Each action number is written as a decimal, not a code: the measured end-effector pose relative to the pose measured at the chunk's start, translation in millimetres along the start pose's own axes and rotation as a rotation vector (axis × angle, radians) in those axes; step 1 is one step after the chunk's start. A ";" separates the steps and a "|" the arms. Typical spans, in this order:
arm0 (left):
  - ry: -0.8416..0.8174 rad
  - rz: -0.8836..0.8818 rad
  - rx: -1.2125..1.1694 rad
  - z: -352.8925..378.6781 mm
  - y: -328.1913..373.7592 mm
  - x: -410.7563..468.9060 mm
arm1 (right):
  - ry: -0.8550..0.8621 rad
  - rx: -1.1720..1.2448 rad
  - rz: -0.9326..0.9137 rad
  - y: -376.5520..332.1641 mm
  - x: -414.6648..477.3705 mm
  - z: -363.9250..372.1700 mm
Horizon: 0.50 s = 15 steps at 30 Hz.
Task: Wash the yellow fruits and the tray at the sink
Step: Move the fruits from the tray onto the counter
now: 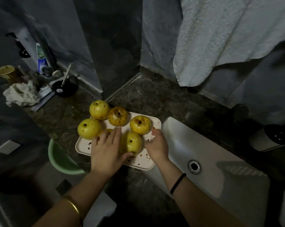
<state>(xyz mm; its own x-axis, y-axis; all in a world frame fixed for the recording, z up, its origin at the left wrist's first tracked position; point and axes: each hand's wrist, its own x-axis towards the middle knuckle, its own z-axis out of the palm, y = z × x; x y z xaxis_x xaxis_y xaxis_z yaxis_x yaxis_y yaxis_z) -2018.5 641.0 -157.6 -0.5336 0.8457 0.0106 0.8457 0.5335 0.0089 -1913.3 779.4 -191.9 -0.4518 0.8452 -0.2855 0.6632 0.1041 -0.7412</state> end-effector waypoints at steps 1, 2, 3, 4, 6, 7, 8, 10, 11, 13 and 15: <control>-0.007 0.002 0.014 0.1 1.2 3.6 | 0.018 -0.022 -0.010 -3.5 5.2 2.0; -0.019 0.003 0.026 0.5 1.9 7.8 | 0.039 -0.039 -0.024 -7.0 11.3 4.4; -0.033 0.007 0.041 0.8 3.0 11.7 | 0.058 -0.064 -0.041 -9.7 17.3 5.6; -0.062 0.010 0.052 1.8 3.3 15.8 | 0.068 -0.107 -0.063 -12.6 23.7 6.6; -0.118 0.013 0.058 4.2 3.1 25.0 | 0.027 -0.235 -0.107 -18.5 36.3 7.9; -0.153 0.011 0.053 3.3 4.4 28.6 | -0.020 -0.307 -0.135 -20.4 41.6 7.5; -0.194 0.010 0.053 1.7 5.6 31.5 | -0.079 -0.382 -0.167 -23.1 46.3 6.1; -0.183 0.027 0.037 1.6 6.3 37.5 | -0.216 -0.506 -0.228 -28.5 57.7 4.3; -0.158 0.052 0.024 2.2 6.7 40.8 | -0.281 -0.554 -0.257 -30.9 63.5 3.5; -0.179 0.089 0.022 0.0 7.2 47.4 | -0.365 -0.625 -0.308 -35.3 74.9 2.0; -0.240 0.124 0.045 -2.7 7.6 53.2 | -0.386 -0.668 -0.341 -36.4 83.8 1.8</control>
<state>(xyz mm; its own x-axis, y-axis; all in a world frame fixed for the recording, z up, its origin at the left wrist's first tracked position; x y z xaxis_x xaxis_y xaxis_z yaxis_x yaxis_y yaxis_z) -2040.5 690.1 -154.3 -0.4149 0.8807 -0.2284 0.9066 0.4214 -0.0223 -1976.4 845.5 -190.0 -0.7828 0.4853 -0.3896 0.6124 0.7119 -0.3438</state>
